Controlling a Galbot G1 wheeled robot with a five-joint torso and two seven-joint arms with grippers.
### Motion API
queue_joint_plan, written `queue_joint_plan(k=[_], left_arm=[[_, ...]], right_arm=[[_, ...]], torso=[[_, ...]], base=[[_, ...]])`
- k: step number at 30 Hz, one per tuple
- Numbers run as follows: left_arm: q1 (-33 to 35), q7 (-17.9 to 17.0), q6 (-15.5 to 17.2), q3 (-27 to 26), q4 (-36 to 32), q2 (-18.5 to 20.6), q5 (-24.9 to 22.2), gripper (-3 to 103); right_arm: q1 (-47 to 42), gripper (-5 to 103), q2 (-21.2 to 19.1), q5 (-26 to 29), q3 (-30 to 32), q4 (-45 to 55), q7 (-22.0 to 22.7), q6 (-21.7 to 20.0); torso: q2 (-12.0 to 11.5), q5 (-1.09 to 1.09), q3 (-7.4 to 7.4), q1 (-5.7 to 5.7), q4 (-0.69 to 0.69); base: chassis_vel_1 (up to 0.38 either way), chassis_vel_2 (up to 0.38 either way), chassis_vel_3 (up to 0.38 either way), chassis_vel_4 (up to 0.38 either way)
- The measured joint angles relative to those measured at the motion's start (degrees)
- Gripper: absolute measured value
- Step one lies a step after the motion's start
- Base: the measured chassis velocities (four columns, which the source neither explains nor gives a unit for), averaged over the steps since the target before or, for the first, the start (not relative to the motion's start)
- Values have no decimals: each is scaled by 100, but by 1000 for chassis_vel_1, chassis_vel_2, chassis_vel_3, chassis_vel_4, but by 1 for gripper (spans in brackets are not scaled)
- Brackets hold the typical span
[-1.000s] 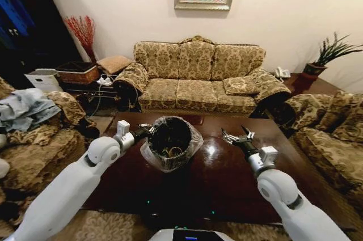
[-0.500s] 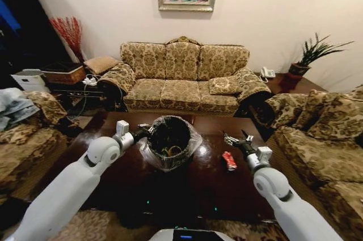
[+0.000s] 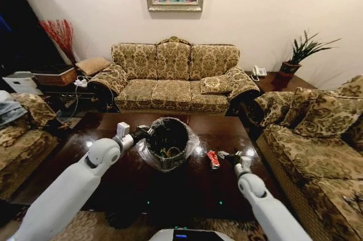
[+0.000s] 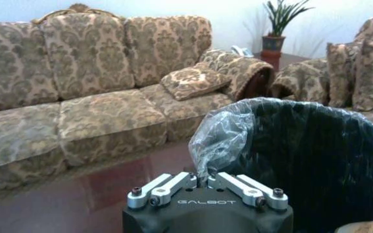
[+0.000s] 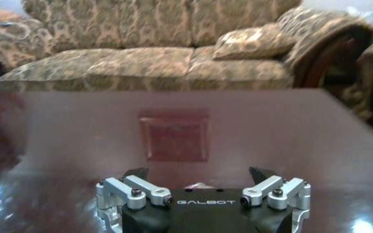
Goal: Move to the front of the table and place the trash on the table into the trash bin.
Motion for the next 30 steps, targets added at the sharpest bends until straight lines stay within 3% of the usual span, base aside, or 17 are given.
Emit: queue_joint_plan(k=[7, 24, 29, 30], left_arm=[[227, -2, 0, -123, -96, 72, 16, 3], [236, 9, -1, -125, -159, 112, -108, 3], [222, 9, -6, -117, -151, 114, -110, 3], [212, 9, -8, -114, -146, 114, -112, 3]], right_arm=[[120, 100, 282, -185, -61, -474, -51, -47], [284, 101, 497, 108, -107, -939, 112, -278], [289, 92, 516, 112, -106, -1021, 92, -272], [289, 86, 529, 110, -111, -1033, 87, -267]], torso=[[0, 3, 0, 0, -6], [0, 2, 0, 0, -6], [0, 1, 0, 0, -5], [0, 1, 0, 0, -5]], base=[[5, 12, -2, -3], [0, 0, 0, 0], [0, 0, 0, 0], [0, 0, 0, 0]])
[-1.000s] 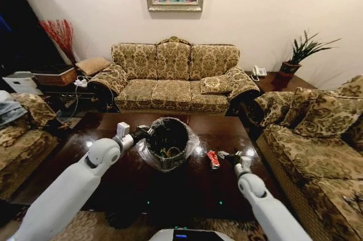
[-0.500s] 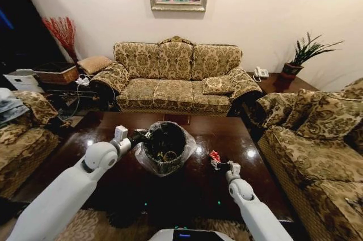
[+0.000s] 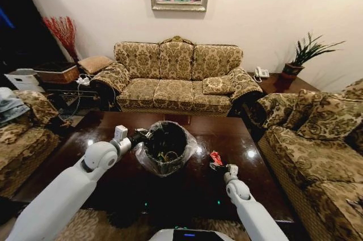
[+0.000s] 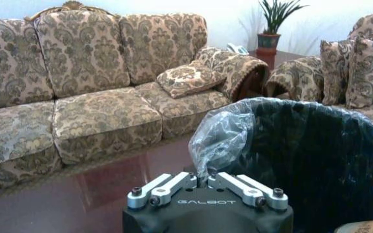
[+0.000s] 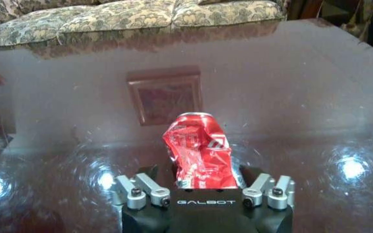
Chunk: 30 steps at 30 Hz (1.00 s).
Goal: Move to the front of the table and place the trash on the table into the trash bin.
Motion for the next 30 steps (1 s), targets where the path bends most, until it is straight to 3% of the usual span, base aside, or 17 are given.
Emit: queue_joint_plan(k=[6, 11, 20, 27, 30], left_arm=[[-23, -1, -8, 6, 7, 2, -23, 3], [-65, -6, -13, 5, 5, 34, -56, 3], [-67, -11, -15, 7, -42, 15, -76, 3], [-107, -26, -17, 63, -54, -19, -119, 3], [-240, -13, -17, 218, 68, -54, -194, 3]], right_arm=[[-3, 58, 33, -7, -28, -30, -1, 30], [-10, 49, 40, -7, -28, -27, 7, 41], [-129, 49, 28, 5, 68, 291, 182, 120], [-289, 49, -255, 3, 455, 1811, 309, 137], [-211, 49, -694, 168, 586, 3106, 211, 34]], torso=[[0, 0, 0, 0, 0], [0, 0, 0, 0, 0], [0, 1, 0, 0, 0], [0, 0, 0, 0, 0], [0, 0, 0, 0, 0]], base=[[0, 0, 0, 0], [0, 0, 0, 0], [0, 0, 0, 0], [0, 0, 0, 0], [0, 0, 0, 0]])
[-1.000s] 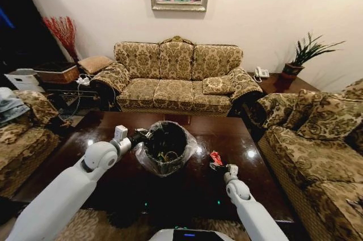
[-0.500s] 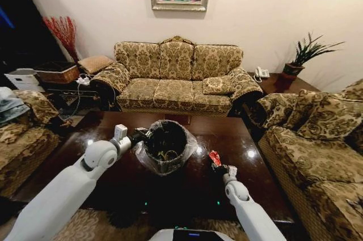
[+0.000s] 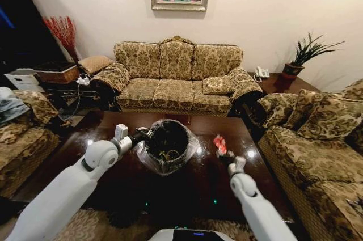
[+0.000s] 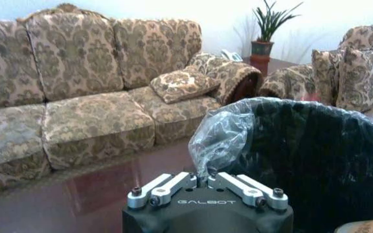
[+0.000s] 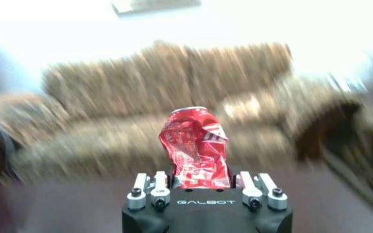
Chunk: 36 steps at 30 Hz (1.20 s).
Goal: Move to the front of the table and place the trash on the table into the trash bin.
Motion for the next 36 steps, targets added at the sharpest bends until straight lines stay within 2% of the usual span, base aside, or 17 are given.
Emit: queue_joint_plan(k=[1, 3, 4, 6, 8, 9, 11, 12, 15, 21, 24, 29, 34, 36], left_arm=[[0, 0, 0, 0, 0, 0, 0, 3], [-63, 46, 0, 98, 129, -33, -22, 3], [-63, 46, 0, 98, 129, -33, -22, 3], [-266, 98, 0, 274, 350, -68, -27, 3], [-334, 112, 0, 344, 409, -77, -27, 3], [-540, 143, 0, 600, 558, -107, -28, 3], [-630, 149, 1, 721, 614, -118, -30, 3], [-816, 149, 23, 947, 714, -141, -53, 3], [-1089, 150, 50, 1238, 839, -104, -143, 3], [-1261, 149, 70, 1392, 939, -38, -236, 3], [-1322, 150, 82, 1432, 1026, -51, -274, 3], [-1314, 149, 82, 1429, 1086, -109, -267, 3], [-1275, 139, 82, 1383, 1049, -121, -265, 3], [-1269, 137, 82, 1356, 1013, -96, -265, 3]], right_arm=[[0, 49, 0, 0, 0, 0, 0, 0], [249, 49, -336, 337, -24, 679, -286, -135], [249, 49, -336, 337, -24, 679, -286, -135], [557, 49, -653, 584, -183, 1077, -632, -228], [656, 49, -740, 644, -270, 1153, -712, -240], [875, 49, -894, 801, -496, 1269, -889, -303], [966, 49, -938, 857, -598, 1284, -966, -349], [1160, 49, -1004, 918, -845, 1272, -1147, -446], [1587, 49, -1032, 854, -1484, 1054, -1321, -459], [1931, 49, -918, 819, -2096, 988, -1418, -468], [1900, 49, -936, 588, -2444, 928, -1600, -440], [1701, 49, -1012, 371, -2605, 929, -1727, -406], [1647, 47, -1032, 157, -2671, 890, -1839, -426], [1618, 57, -1058, 19, -2668, 892, -1924, -434]], torso=[[0, 0, 0, 0, 0], [0, 0, 0, 0, 0], [0, 0, 0, 0, 0], [0, 0, 0, 0, 1], [0, 2, 0, 0, 2], [0, 0, 0, 0, 2], [0, -1, 1, 0, 1], [0, 0, 1, 1, 0], [0, 2, 1, 1, -2], [0, 0, 1, 1, 2], [0, 0, 1, 1, 2], [0, 1, 0, 0, -2], [0, 1, 0, -1, 1], [0, 1, 0, 0, 1]], base=[[0, 0, 0, 0], [0, 0, 0, 0], [0, 0, 0, 0], [0, 0, 0, 0], [0, 0, 0, 0], [0, 0, 0, 0], [0, 0, 0, 0], [0, 0, 0, 0], [0, 0, 0, 0], [0, 0, 0, 0], [0, 0, 0, 0], [0, 0, 0, 0], [0, 0, 0, 0], [0, 0, 0, 0]])
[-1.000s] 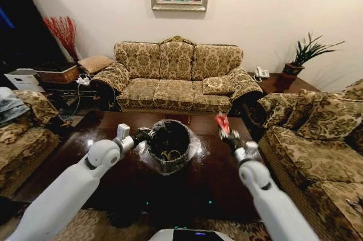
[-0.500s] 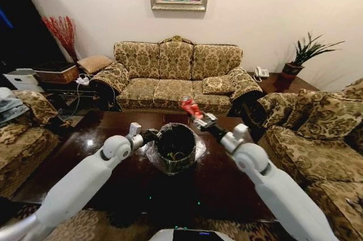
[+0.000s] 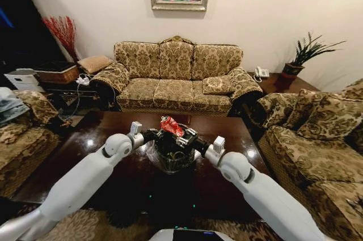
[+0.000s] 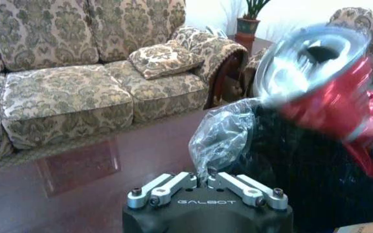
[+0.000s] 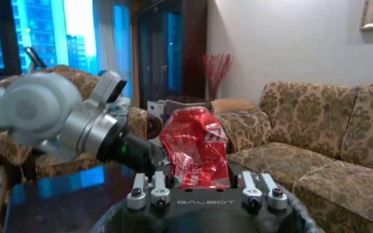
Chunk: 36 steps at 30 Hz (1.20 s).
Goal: Move to the front of the table and place the trash on the table into the trash bin.
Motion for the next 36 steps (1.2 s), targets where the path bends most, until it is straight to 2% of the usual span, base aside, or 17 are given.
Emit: queue_joint_plan(k=[2, 6, 7, 9, 10, 12, 16, 18, 20, 22, 23, 25, 30, 31, 32, 35, 36], left_arm=[[1, -4, 0, -14, -21, 13, 0, 3], [6, -45, 8, -56, -107, 65, -6, 3], [6, -45, 8, -56, -107, 65, -6, 3], [29, -78, 21, -77, -151, 80, -15, 3], [29, -78, 21, -77, -151, 80, -15, 3], [75, -104, 36, -106, -226, 108, -21, 3], [124, -159, 45, -169, -285, 119, -23, 3], [166, -242, 41, -240, -289, 104, 25, 3], [259, -282, -54, -355, -221, 77, 284, 3], [330, -269, -96, -453, -178, 75, 468, 3], [469, -234, -135, -664, -147, 79, 664, 3], [630, -213, -173, -911, -131, 78, 777, 3], [1404, 28, -412, -1964, -176, -39, 1157, 3], [1652, 128, -381, -2342, -277, -74, 1152, 3], [1652, 128, -381, -2342, -277, -74, 1152, 3], [2477, 257, -128, -3627, -802, -44, 662, 3], [2477, 257, -128, -3627, -802, -44, 662, 3]], right_arm=[[-5, 57, -23, -44, 4, 13, -6, 0], [-35, 79, -148, -78, 68, 145, 2, 43], [-35, 79, -148, -78, 68, 145, 2, 43], [-81, 90, -216, -60, 130, 225, 28, 61], [-81, 90, -216, -60, 130, 225, 28, 61], [-130, 98, -294, -8, 192, 341, 103, 86], [-174, 99, -350, 226, 300, 592, 469, 121], [-188, 100, -380, 479, 415, 835, 871, 126], [-195, 100, -486, 713, 586, 1047, 1268, 126], [-225, 100, -569, 784, 699, 1116, 1457, 126], [-336, 100, -667, 841, 911, 1144, 1695, 144], [-508, 100, -696, 877, 1182, 1120, 1823, 148], [-1359, 100, -535, 669, 2420, 885, 1758, 181], [-1646, 100, -486, 633, 2813, 902, 1689, 166], [-1646, 100, -486, 633, 2813, 902, 1689, 166], [-2344, 100, -388, 540, 3700, 961, 1449, 126], [-2344, 100, -388, 540, 3700, 961, 1449, 126]], torso=[[0, 0, 0, 0, 0], [0, 0, 0, 0, 0], [0, 0, 0, 0, 0], [0, 0, 0, 0, 0], [0, 0, 0, 0, 0], [0, 0, 0, 0, 0], [0, 0, 0, 0, 0], [0, 0, 0, 0, -1], [0, -1, 0, 0, -1], [0, -3, 0, 0, -1], [0, -2, 0, 0, 0], [0, -1, 0, 1, 0], [0, -1, 0, 0, 0], [0, -3, 1, 0, 0], [0, -3, 1, 0, 0], [1, 1, -1, 0, -2], [1, 1, -1, 0, -2]], base=[[0, 0, 0, 0], [0, 0, 0, 0], [0, 0, 0, 0], [0, 0, 0, 0], [0, 0, 0, 0], [0, 0, 0, 0], [0, 0, 0, 0], [0, 0, 0, 0], [0, 0, 0, 0], [0, 0, 0, 0], [0, 0, 0, 0], [0, 0, 0, 0], [0, 0, 0, 0], [0, 0, 0, 0], [0, 0, 0, 0], [0, 0, 0, 0], [0, 0, 0, 0]])
